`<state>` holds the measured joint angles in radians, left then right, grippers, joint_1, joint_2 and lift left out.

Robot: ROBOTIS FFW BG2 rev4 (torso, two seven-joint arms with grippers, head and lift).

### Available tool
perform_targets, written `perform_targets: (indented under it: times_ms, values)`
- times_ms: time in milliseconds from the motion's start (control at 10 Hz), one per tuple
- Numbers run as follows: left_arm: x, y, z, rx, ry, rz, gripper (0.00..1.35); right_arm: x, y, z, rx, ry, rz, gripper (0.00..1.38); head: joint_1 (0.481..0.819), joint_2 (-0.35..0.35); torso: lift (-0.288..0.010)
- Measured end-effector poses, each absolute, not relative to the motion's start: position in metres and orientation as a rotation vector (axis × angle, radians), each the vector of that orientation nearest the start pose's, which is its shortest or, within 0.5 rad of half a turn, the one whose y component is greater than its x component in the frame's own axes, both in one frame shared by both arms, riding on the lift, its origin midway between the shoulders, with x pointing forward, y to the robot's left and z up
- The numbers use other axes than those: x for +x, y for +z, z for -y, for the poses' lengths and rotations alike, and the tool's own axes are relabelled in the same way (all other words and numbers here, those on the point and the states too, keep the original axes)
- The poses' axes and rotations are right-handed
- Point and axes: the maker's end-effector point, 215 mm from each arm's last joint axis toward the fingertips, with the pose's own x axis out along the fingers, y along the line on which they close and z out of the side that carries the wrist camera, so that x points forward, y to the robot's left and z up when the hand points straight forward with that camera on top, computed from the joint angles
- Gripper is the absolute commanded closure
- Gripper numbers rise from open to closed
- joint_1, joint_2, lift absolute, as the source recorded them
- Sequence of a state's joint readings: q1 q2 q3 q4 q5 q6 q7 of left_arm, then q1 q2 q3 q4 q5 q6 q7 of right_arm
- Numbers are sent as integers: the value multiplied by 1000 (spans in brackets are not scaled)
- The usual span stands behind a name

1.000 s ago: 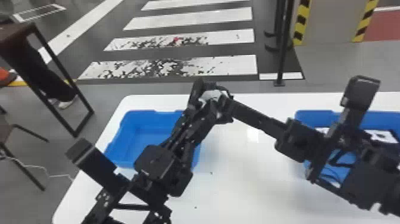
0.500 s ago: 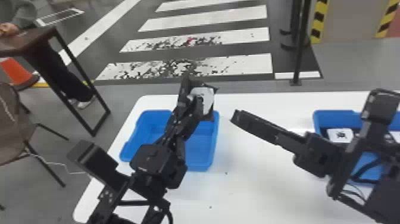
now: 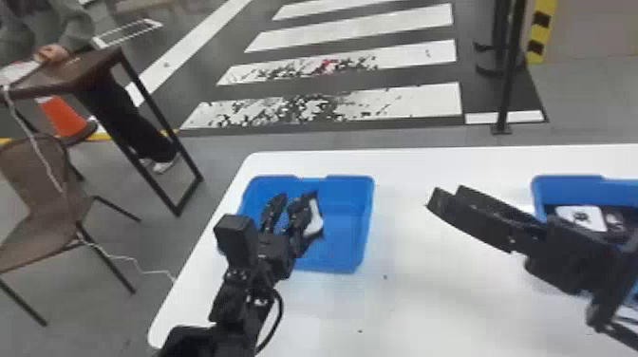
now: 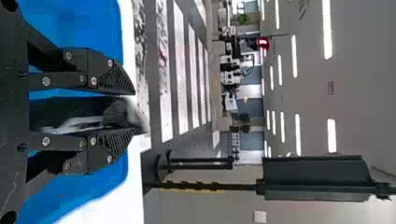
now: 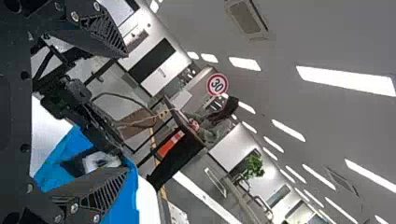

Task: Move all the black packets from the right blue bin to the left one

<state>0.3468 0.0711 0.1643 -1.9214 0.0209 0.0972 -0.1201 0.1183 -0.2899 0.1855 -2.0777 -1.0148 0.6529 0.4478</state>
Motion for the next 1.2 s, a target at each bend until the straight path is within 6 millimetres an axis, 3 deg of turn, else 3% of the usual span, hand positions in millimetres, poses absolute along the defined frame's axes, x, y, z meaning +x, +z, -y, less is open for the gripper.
perform_targets:
  times_ms: [200,300,500,800,1000,1200]
  values:
    - [484,-352,-322,87,12,-74,205,436,-253,29,610,963,-259,140,695,350,-140]
    - [474,-337,-320,63,1,-48,208,449,-258,55,540,891,-241,140,695,321,-140]
    - [442,-286,-306,28,-22,25,203,475,-273,117,391,691,-234,142,695,232,-140]
    - [400,-232,-269,-46,-101,92,203,478,-318,188,266,467,-334,142,695,112,-140]
    - [394,-229,-249,-81,-144,86,203,475,-350,240,171,326,-463,142,695,35,-140]
    - [395,-227,-237,-91,-170,92,203,487,-368,277,127,246,-537,137,695,-42,-140]
